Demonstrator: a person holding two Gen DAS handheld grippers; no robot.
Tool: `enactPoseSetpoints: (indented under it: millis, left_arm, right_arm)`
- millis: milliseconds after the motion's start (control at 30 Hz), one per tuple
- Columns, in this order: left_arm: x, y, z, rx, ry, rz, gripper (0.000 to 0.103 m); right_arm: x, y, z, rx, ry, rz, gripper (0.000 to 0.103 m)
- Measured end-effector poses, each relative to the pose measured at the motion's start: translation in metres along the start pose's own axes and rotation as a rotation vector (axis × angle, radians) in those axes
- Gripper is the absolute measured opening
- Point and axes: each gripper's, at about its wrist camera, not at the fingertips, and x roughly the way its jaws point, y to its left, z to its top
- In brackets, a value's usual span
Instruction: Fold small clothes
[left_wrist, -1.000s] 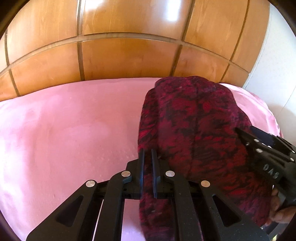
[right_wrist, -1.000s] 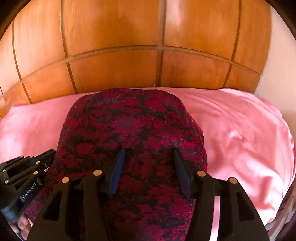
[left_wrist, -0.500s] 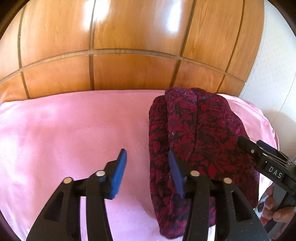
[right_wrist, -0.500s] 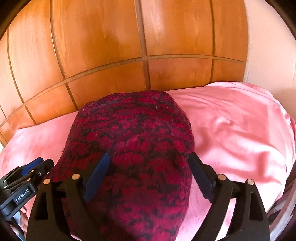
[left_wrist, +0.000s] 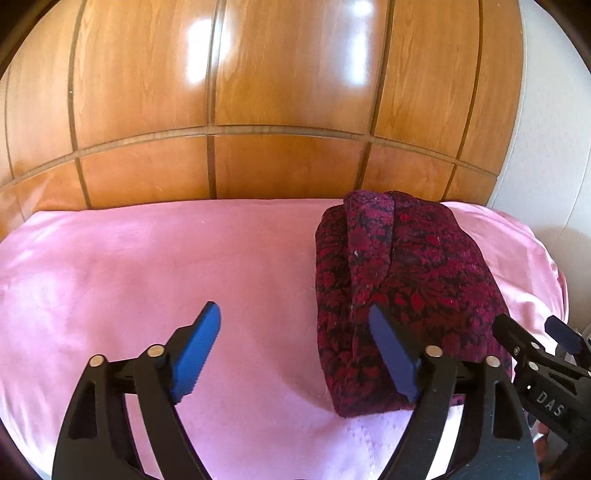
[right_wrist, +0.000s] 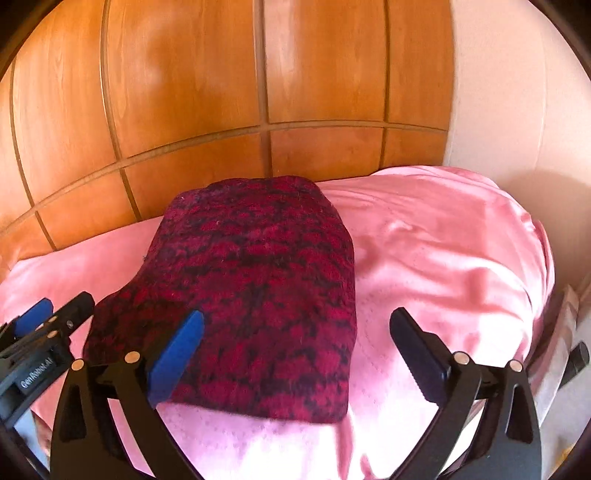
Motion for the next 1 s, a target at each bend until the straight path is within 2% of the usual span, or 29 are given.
enactPoseSetpoints:
  millis: [100, 333, 400, 600, 1000]
  left_arm:
    - [-0.004, 0.003, -0.005, -0.008, 0.002, 0.01, 0.091]
    - [-0.014, 0.011, -0.016, -0.009, -0.01, 0.038, 0.094]
    - [-0.015, 0.013, -0.017, -0.019, -0.006, 0.045, 0.099]
    - [-0.02, 0.014, -0.018, -0.008, -0.015, 0.072, 0.099]
    - [-0.024, 0.012, -0.017, -0.002, -0.033, 0.076, 0.099]
  right_arm:
    - [-0.008, 0.005, -0.007, -0.005, -0.002, -0.032, 0.1]
    - [-0.013, 0.013, -0.015, -0.009, -0.014, -0.067, 0.1]
    - [-0.015, 0.014, -0.015, -0.008, -0.019, -0.063, 0.1]
    - [-0.02, 0.02, -0.016, -0.027, -0.04, -0.065, 0.1]
    - [-0.018, 0.022, -0.018, -0.035, -0.044, -0.058, 0.1]
